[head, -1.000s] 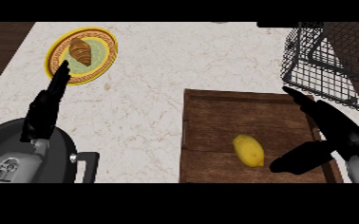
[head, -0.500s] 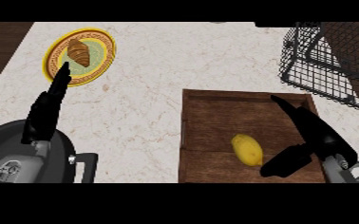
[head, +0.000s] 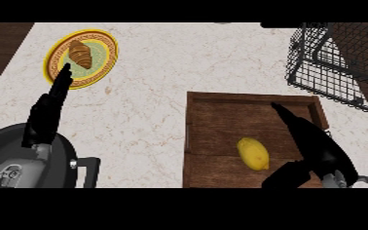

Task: Pick the lemon from the tray and place it in the tiered basket

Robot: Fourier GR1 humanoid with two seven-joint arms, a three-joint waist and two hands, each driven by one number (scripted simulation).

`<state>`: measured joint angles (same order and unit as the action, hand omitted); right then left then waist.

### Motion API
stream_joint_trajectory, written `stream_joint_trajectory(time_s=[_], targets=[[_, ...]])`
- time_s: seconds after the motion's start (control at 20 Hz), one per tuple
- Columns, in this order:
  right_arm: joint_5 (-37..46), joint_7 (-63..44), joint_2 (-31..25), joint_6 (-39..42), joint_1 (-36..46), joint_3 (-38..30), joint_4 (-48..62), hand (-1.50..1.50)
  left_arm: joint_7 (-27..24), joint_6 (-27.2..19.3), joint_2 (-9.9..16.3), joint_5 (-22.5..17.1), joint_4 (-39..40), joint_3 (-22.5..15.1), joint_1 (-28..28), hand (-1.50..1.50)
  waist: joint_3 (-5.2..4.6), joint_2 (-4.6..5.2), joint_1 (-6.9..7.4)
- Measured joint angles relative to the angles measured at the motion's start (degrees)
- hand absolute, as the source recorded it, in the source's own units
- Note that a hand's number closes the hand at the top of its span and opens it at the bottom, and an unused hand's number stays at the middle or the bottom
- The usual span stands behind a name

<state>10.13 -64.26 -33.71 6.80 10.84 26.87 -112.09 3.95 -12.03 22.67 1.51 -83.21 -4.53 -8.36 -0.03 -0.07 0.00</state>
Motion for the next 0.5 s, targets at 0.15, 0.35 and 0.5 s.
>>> stream_joint_trajectory(time_s=[0.15, 0.35, 0.5], targets=[[2.63, 0.19, 0.96, 0.24, -0.76, 1.07, -0.38, -1.5, -1.02, 1.04, 0.11, 0.1, 1.82, 1.31, -0.85, 0.0, -0.01, 0.02, -0.08], [4.33, 0.19, 2.78, 0.83, -0.47, 1.46, 1.19, -1.5, -0.76, 1.28, -0.6, 0.85, -0.52, 1.22, 1.06, 0.0, 0.0, 0.01, 0.16], [5.01, 0.37, 3.12, 1.28, -2.13, 1.65, 0.94, -1.5, 0.06, 1.2, -1.44, 1.66, -0.26, 1.09, 0.17, 0.0, -0.01, 0.01, -0.03]])
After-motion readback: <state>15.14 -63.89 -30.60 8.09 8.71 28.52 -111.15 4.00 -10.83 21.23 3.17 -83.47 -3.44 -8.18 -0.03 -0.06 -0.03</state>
